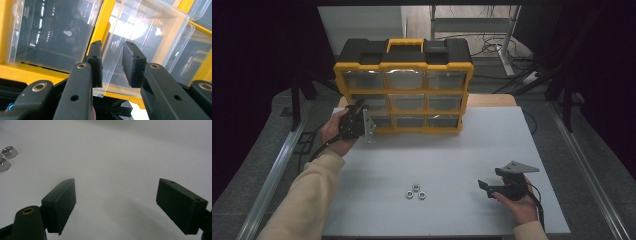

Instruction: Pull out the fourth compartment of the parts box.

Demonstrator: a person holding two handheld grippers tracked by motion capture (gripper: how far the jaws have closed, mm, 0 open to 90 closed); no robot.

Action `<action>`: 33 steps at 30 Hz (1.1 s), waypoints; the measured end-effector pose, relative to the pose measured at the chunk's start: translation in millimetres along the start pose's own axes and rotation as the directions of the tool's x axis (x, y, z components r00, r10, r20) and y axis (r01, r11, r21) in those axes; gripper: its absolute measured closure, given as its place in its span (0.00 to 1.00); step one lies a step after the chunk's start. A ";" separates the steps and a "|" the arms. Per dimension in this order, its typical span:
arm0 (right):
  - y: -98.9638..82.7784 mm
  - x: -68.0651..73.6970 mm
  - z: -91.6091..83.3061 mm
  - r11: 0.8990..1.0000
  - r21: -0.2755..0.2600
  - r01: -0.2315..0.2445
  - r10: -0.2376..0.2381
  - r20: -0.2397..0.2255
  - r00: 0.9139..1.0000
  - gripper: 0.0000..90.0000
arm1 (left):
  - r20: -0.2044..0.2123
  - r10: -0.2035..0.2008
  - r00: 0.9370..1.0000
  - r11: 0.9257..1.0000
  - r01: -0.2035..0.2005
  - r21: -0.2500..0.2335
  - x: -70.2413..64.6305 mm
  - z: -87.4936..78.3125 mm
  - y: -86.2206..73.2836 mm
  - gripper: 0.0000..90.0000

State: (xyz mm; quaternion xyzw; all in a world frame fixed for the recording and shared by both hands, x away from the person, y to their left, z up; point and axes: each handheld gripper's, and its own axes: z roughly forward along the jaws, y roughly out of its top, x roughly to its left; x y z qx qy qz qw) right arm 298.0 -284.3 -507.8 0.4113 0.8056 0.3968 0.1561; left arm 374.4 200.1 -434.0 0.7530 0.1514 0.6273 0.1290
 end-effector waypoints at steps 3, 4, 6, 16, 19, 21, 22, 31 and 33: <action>0.0 -0.1 -0.1 1.000 0.000 0.000 0.000 0.000 1.000 0.19 | 0.002 -0.001 1.000 1.000 0.001 0.000 0.1 -0.9 -0.1 0.78; 0.0 -0.1 -0.1 1.000 0.000 0.000 0.000 0.000 1.000 0.19 | 0.003 0.001 1.000 1.000 -0.001 0.000 0.3 -1.7 0.0 0.78; -0.1 -0.1 0.0 1.000 0.000 0.000 0.000 0.001 1.000 0.19 | 0.003 0.001 1.000 1.000 -0.001 0.000 0.0 -2.4 0.0 0.78; 0.2 0.2 -0.1 1.000 0.000 -0.001 0.001 0.001 1.000 0.19 | 0.006 0.008 1.000 1.000 -0.008 0.007 0.3 -5.7 0.0 0.78; 0.1 0.1 -0.3 1.000 0.000 0.000 0.000 0.001 1.000 0.19 | 0.003 -0.003 1.000 1.000 0.003 -0.007 -1.0 -6.2 -1.1 0.78; 0.0 -0.1 -0.3 1.000 -0.001 -0.002 0.002 0.001 1.000 0.19 | 0.004 -0.001 1.000 1.000 0.001 -0.006 -1.0 -7.6 -1.3 0.78; 0.0 -0.2 -0.2 1.000 -0.001 -0.001 0.001 0.001 1.000 0.19 | 0.005 0.001 1.000 1.000 -0.001 -0.007 -0.9 -8.6 -1.5 0.78; -0.1 -0.1 -0.3 1.000 0.000 -0.003 0.003 0.002 1.000 0.19 | 0.008 0.003 1.000 1.000 -0.003 -0.012 -1.1 -12.6 -2.4 0.78; -0.1 -0.1 -0.1 1.000 0.000 -0.002 0.002 0.002 1.000 0.19 | 0.012 0.002 1.000 1.000 -0.002 -0.012 -0.7 -13.5 -2.5 0.78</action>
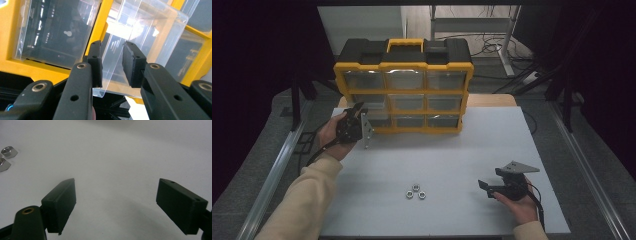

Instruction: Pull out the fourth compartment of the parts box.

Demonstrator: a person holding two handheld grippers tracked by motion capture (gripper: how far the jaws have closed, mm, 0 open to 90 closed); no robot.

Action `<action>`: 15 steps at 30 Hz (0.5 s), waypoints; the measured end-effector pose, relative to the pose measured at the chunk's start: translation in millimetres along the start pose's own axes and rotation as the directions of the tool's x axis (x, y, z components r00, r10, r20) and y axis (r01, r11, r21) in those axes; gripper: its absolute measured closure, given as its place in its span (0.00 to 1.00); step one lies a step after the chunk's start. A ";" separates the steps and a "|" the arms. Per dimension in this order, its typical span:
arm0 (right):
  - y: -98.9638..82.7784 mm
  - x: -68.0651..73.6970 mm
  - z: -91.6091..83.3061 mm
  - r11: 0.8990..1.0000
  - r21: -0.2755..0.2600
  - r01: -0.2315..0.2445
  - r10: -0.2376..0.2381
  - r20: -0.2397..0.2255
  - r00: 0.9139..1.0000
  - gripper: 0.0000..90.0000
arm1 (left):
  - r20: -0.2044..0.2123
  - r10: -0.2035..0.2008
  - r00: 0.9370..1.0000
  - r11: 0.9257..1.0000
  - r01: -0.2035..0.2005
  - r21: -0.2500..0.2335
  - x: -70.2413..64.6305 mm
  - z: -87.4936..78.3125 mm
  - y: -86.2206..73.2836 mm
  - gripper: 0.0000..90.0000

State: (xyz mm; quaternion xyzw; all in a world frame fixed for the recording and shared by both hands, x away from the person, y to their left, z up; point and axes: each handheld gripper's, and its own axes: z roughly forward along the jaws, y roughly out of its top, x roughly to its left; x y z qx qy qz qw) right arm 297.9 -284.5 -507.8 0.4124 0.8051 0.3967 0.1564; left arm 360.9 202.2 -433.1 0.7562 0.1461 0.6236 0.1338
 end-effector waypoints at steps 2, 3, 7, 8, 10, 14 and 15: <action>0.0 0.2 0.1 1.000 0.001 0.002 -0.002 0.000 1.000 0.19 | 0.001 -0.002 1.000 1.000 0.002 0.001 0.0 -0.6 0.1 0.78; 0.1 0.3 0.1 1.000 0.001 0.002 -0.002 0.001 1.000 0.19 | 0.000 -0.002 1.000 1.000 0.002 0.001 -0.1 -0.9 0.2 0.78; 0.1 0.2 -0.1 1.000 0.000 0.001 -0.001 0.000 1.000 0.19 | -0.001 -0.003 1.000 1.000 0.003 0.000 -0.6 -1.9 -0.1 0.78; -0.1 0.1 -0.2 1.000 0.000 -0.001 0.001 0.001 1.000 0.19 | 0.000 -0.004 1.000 1.000 0.004 -0.003 -0.7 -2.4 -0.3 0.78; -0.1 0.1 -0.2 1.000 0.000 -0.001 0.001 0.001 1.000 0.19 | 0.002 -0.003 1.000 1.000 0.003 -0.004 -0.5 -3.1 -0.4 0.78; 0.0 0.2 -0.1 1.000 0.000 0.001 -0.001 0.001 1.000 0.19 | 0.002 0.000 1.000 1.000 0.000 -0.005 -0.4 -4.6 -0.8 0.78; 0.1 0.2 -0.1 1.000 0.000 0.000 0.000 0.001 1.000 0.19 | 0.002 0.000 1.000 1.000 0.000 -0.005 -0.4 -5.1 -0.8 0.78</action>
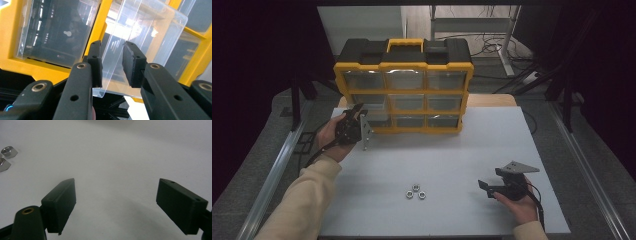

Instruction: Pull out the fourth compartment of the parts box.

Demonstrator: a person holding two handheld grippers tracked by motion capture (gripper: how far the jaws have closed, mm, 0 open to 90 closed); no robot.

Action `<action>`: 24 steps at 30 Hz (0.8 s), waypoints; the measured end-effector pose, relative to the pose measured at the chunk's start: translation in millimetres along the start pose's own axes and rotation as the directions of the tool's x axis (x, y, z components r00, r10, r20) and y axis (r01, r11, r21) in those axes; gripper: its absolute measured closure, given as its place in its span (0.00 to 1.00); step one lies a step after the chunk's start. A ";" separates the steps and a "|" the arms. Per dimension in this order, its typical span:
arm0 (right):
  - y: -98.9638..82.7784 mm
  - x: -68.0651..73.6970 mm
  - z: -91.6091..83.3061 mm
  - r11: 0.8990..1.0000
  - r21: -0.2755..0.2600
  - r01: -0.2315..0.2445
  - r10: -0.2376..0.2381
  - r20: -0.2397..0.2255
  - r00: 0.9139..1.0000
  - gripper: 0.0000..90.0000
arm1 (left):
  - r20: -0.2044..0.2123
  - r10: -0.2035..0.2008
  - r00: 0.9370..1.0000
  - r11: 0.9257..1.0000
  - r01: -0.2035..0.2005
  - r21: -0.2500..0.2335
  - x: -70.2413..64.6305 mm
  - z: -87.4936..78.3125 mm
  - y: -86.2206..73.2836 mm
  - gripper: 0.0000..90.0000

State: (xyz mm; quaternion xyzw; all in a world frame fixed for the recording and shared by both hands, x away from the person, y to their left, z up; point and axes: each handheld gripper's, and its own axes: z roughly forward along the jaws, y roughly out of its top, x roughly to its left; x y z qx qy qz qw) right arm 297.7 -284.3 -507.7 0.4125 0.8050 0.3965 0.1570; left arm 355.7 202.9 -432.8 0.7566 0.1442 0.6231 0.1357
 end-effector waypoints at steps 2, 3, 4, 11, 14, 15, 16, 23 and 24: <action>-0.1 0.0 0.1 1.000 0.001 0.001 -0.001 0.000 1.000 0.19 | 0.001 -0.002 1.000 1.000 0.002 -0.001 -0.3 -0.9 -0.3 0.78; -0.1 0.1 0.1 1.000 0.001 0.001 -0.001 0.000 1.000 0.19 | 0.001 -0.004 1.000 1.000 0.004 -0.003 -0.5 -1.2 -0.4 0.78; -0.1 0.1 0.1 1.000 0.001 0.001 -0.001 0.000 1.000 0.19 | 0.001 -0.005 1.000 1.000 0.005 -0.005 -0.7 -1.6 -0.5 0.78; -0.1 -0.1 0.1 1.000 0.001 0.000 0.000 -0.001 1.000 0.19 | 0.003 -0.004 1.000 1.000 0.004 -0.010 -1.4 -4.7 -1.2 0.78; -0.1 0.0 0.1 1.000 0.001 0.000 0.000 0.000 1.000 0.19 | 0.003 0.002 1.000 1.000 -0.002 -0.010 -1.3 -7.4 -1.2 0.78; -0.1 0.0 0.2 1.000 0.001 0.001 -0.001 0.000 1.000 0.19 | 0.003 0.002 1.000 1.000 -0.002 -0.010 -1.3 -7.4 -1.2 0.78; 0.0 0.0 0.2 1.000 0.001 0.001 -0.001 0.000 1.000 0.19 | 0.004 0.002 1.000 1.000 -0.002 -0.011 -1.4 -8.1 -1.2 0.78; 0.0 -0.1 0.1 1.000 0.001 0.000 0.000 0.000 1.000 0.19 | -0.003 0.000 1.000 1.000 0.000 -0.019 -3.5 -12.3 -2.0 0.78; 0.0 -0.1 0.0 1.000 0.001 -0.001 0.001 0.000 1.000 0.19 | -0.002 -0.001 1.000 1.000 0.001 -0.020 -3.7 -12.7 -2.1 0.78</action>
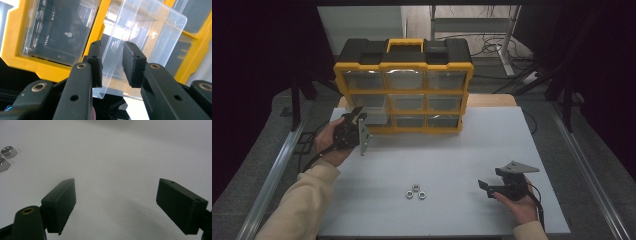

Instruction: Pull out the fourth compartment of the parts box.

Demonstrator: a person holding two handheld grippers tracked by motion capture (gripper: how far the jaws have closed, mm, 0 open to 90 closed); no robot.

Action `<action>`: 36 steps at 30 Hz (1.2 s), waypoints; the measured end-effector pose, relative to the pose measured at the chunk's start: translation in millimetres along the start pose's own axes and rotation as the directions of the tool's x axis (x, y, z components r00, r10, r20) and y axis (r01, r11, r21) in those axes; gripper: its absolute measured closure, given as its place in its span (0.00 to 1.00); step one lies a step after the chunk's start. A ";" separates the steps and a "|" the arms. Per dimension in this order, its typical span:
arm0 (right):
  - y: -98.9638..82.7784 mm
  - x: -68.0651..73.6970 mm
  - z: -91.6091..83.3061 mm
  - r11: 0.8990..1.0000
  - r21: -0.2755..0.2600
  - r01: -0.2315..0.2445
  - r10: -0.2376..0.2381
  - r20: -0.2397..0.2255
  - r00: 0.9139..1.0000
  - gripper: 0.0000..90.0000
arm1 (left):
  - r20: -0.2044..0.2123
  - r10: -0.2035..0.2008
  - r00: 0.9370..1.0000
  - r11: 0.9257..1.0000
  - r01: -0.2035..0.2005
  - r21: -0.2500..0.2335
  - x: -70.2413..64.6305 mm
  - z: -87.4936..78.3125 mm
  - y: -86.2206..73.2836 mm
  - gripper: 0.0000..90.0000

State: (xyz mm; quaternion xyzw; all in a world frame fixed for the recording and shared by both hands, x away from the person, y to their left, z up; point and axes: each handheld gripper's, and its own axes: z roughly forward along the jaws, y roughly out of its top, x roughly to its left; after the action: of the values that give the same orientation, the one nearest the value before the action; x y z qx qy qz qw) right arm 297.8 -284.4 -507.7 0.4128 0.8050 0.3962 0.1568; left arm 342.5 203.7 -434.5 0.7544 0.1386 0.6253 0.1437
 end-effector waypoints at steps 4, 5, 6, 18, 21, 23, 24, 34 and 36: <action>0.1 0.1 -0.2 1.000 -0.001 0.001 -0.001 0.001 1.000 0.19 | 0.000 0.001 1.000 1.000 -0.001 -0.001 -0.2 -1.9 -0.1 0.78; 0.1 0.1 -0.2 1.000 -0.001 0.001 -0.001 0.001 1.000 0.19 | 0.000 0.001 1.000 1.000 -0.001 -0.001 -0.2 -1.9 -0.1 0.78; 0.1 0.2 -0.2 1.000 -0.001 0.001 -0.001 0.001 1.000 0.19 | -0.001 0.000 1.000 1.000 0.000 -0.003 -0.5 -2.9 -0.1 0.78; 0.1 0.1 -0.2 1.000 -0.001 0.002 -0.002 0.003 1.000 0.19 | 0.004 0.000 1.000 1.000 0.000 -0.005 -0.7 -7.7 -0.8 0.78; 0.1 0.3 -0.3 1.000 -0.001 0.002 -0.002 0.004 1.000 0.19 | 0.004 0.000 1.000 1.000 0.000 -0.006 -0.7 -8.2 -0.7 0.77; 0.1 0.2 -0.3 1.000 -0.001 0.002 -0.002 0.004 1.000 0.19 | 0.005 0.000 1.000 1.000 0.000 -0.004 -0.6 -8.8 -0.5 0.77; 0.1 0.0 -0.4 1.000 -0.001 0.002 -0.002 0.003 1.000 0.19 | 0.005 0.000 1.000 1.000 0.000 -0.006 -0.7 -9.5 -0.8 0.77; 0.1 0.0 -0.6 1.000 -0.002 0.002 -0.002 0.005 1.000 0.19 | 0.005 -0.003 1.000 1.000 0.003 -0.007 -1.4 -13.1 -1.2 0.77; 0.1 0.0 -0.5 1.000 -0.001 0.002 -0.002 0.003 1.000 0.19 | 0.005 -0.002 1.000 1.000 0.002 -0.009 -1.4 -13.5 -1.5 0.77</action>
State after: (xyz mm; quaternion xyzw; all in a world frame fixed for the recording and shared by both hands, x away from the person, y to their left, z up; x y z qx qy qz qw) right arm 297.6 -284.6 -507.3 0.4127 0.8048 0.3959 0.1587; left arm 329.0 205.1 -434.0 0.7553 0.1360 0.6238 0.1482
